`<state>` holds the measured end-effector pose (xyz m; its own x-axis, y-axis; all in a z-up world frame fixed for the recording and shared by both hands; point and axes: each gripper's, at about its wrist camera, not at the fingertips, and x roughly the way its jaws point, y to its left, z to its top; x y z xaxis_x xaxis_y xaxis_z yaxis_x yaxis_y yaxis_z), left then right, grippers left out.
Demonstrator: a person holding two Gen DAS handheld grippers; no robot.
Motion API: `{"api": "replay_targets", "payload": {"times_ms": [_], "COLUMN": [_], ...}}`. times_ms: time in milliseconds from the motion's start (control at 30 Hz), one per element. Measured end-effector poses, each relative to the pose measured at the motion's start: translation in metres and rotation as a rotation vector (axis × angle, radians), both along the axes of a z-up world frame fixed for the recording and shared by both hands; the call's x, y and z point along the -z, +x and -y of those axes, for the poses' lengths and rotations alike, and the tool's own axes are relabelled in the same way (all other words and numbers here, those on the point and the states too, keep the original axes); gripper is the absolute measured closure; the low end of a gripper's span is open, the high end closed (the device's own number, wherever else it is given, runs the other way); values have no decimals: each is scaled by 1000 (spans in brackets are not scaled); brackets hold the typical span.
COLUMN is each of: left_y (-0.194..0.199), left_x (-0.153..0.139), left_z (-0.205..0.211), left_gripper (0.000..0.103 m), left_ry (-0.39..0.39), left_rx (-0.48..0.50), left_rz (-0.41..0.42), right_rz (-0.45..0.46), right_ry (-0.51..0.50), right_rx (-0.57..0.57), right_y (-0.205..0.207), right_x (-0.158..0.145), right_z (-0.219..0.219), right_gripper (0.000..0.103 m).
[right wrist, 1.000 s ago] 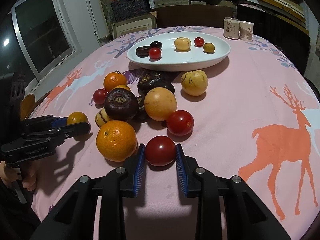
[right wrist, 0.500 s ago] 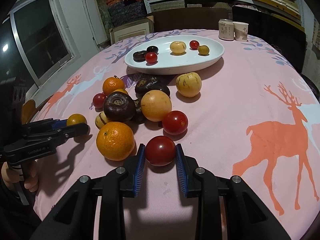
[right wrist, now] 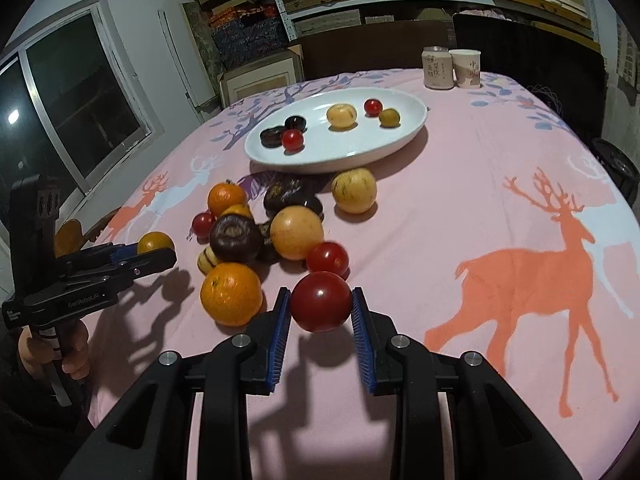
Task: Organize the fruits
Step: 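Release the yellow tomato in the plate with the left tool while the right tool drops the red tomato there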
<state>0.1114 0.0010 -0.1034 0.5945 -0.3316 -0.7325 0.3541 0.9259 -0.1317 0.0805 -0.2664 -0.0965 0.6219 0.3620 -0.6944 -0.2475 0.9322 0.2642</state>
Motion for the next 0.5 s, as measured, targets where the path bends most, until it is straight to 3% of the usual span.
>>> {"api": "replay_targets", "payload": {"times_ms": [267,400,500], "left_y": [57,110,147], "left_x": [-48,-43,-28], "left_z": [48,76,92], "left_gripper": [67,67,67], "left_ry": [23,47,64], "left_rx": [61,66,68], "left_rz": [68,30,-14], "right_rz": [63,1,-63], "right_ry": [24,45,22], "right_rx": [42,53,53], "right_y": [72,131,176], "right_x": [-69,-69,-50], "right_z": [33,36,27], "right_gripper": [72,72,72]}}
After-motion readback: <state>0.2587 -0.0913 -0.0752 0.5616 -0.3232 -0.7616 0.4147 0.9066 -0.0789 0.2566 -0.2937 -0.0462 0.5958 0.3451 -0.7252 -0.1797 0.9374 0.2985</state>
